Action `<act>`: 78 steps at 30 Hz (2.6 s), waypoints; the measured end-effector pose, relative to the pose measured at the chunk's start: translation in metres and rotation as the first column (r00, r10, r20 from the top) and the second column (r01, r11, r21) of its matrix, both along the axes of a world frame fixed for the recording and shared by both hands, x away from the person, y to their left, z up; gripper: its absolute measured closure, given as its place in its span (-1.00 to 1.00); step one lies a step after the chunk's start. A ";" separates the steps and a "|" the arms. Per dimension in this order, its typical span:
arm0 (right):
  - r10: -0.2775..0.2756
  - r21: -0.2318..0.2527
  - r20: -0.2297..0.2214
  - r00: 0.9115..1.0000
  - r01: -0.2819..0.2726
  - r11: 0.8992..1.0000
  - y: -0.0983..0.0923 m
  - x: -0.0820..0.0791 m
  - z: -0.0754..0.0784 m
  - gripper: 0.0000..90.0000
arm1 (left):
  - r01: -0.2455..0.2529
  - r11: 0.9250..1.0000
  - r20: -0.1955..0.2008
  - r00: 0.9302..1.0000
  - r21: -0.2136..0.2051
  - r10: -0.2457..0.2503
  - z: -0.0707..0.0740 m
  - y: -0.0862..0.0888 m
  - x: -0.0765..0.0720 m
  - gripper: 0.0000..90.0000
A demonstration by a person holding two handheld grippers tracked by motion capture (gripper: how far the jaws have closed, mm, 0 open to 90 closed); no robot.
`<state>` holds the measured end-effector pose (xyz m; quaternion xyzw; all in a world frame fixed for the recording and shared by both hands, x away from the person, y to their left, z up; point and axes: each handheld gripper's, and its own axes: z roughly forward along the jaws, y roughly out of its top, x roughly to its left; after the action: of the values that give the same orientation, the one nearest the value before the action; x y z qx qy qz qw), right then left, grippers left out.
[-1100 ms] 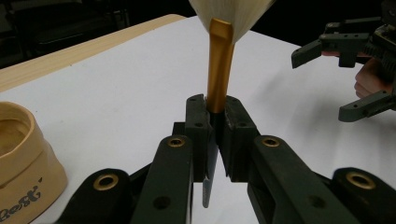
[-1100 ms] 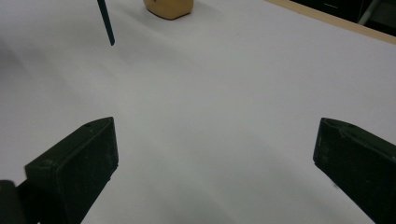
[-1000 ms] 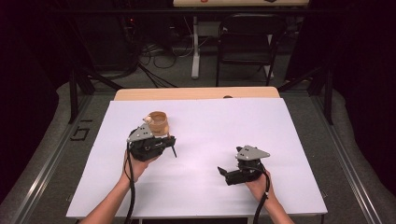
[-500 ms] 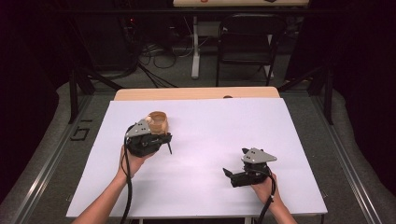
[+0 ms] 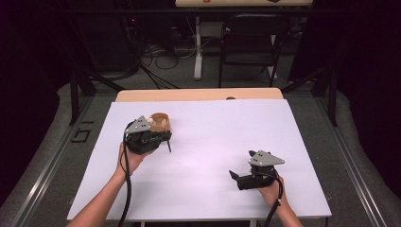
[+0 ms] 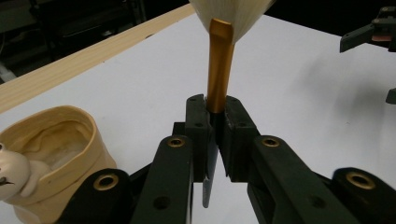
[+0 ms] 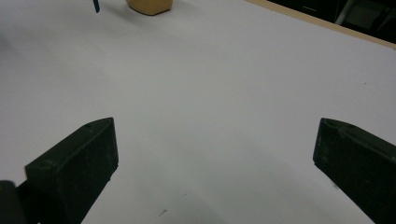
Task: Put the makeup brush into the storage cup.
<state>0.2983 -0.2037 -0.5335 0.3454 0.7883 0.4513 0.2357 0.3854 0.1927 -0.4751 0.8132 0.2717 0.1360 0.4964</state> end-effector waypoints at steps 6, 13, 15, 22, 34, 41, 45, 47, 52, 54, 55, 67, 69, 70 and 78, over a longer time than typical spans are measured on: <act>-0.002 -0.009 -0.002 1.000 0.002 1.000 -0.001 0.001 -0.001 -1.00 | -0.010 1.000 -0.004 1.000 0.005 0.010 0.004 0.003 0.006 0.84; 0.002 -0.010 -0.003 1.000 -0.002 1.000 0.000 0.003 -0.003 -1.00 | -0.019 1.000 -0.006 1.000 0.022 0.019 0.009 0.007 0.013 0.84; 0.003 -0.012 -0.006 1.000 -0.003 1.000 0.000 0.003 -0.003 -1.00 | -0.023 0.999 -0.006 1.000 0.025 0.023 0.010 0.007 0.015 0.84; -0.003 0.009 -0.012 1.000 0.003 1.000 -0.003 0.004 -0.003 -1.00 | -0.020 0.999 -0.015 1.000 0.042 0.021 0.013 0.006 0.022 0.84; -0.002 0.007 0.000 1.000 0.002 1.000 -0.004 0.003 -0.001 -1.00 | -0.024 0.998 0.000 1.000 0.057 0.024 0.024 0.009 0.026 0.84; -0.004 0.007 0.001 1.000 0.004 1.000 -0.003 0.003 -0.001 -1.00 | -0.027 0.998 0.010 1.000 0.061 0.027 0.032 0.009 0.028 0.84; -0.006 0.003 -0.003 1.000 0.006 1.000 -0.004 0.003 -0.001 -1.00 | -0.030 0.998 0.015 0.999 0.063 0.029 0.036 0.009 0.029 0.84; -0.004 0.006 -0.002 1.000 0.004 1.000 -0.004 0.003 0.000 -1.00 | -0.030 0.998 0.017 0.999 0.059 0.029 0.037 0.009 0.030 0.84; -0.001 0.003 0.004 1.000 0.001 1.000 -0.004 0.003 0.000 -1.00 | -0.035 0.998 0.020 0.999 0.061 0.034 0.040 0.010 0.033 0.84; -0.001 0.002 0.003 1.000 0.001 1.000 -0.004 0.003 0.000 -1.00 | -0.036 0.997 0.024 0.999 0.064 0.034 0.041 0.010 0.034 0.84; -0.002 0.001 0.002 1.000 0.002 1.000 -0.004 0.003 0.000 -1.00 | -0.037 0.997 0.023 0.999 0.064 0.036 0.043 0.010 0.034 0.84; 0.007 -0.001 0.007 1.000 -0.007 1.000 -0.003 0.003 0.000 -1.00 | -0.056 0.997 0.041 0.998 0.054 0.054 0.052 0.012 0.041 0.84; 0.007 -0.001 0.007 1.000 -0.007 1.000 -0.003 0.003 0.000 -1.00 | -0.059 0.997 0.044 0.997 0.054 0.057 0.055 0.012 0.042 0.84; 0.007 -0.001 0.007 1.000 -0.007 1.000 -0.003 0.003 0.000 -1.00 | -0.059 0.997 0.047 0.997 0.056 0.057 0.056 0.012 0.042 0.84; 0.006 -0.003 0.006 1.000 -0.006 1.000 -0.003 0.003 0.000 -1.00 | -0.075 0.995 0.066 0.995 0.061 0.071 0.060 0.012 0.048 0.84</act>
<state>0.3012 -0.2069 -0.5336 0.3414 0.7893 0.4520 0.2370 0.4334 0.2046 -0.4152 0.8133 0.2806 0.1885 0.4735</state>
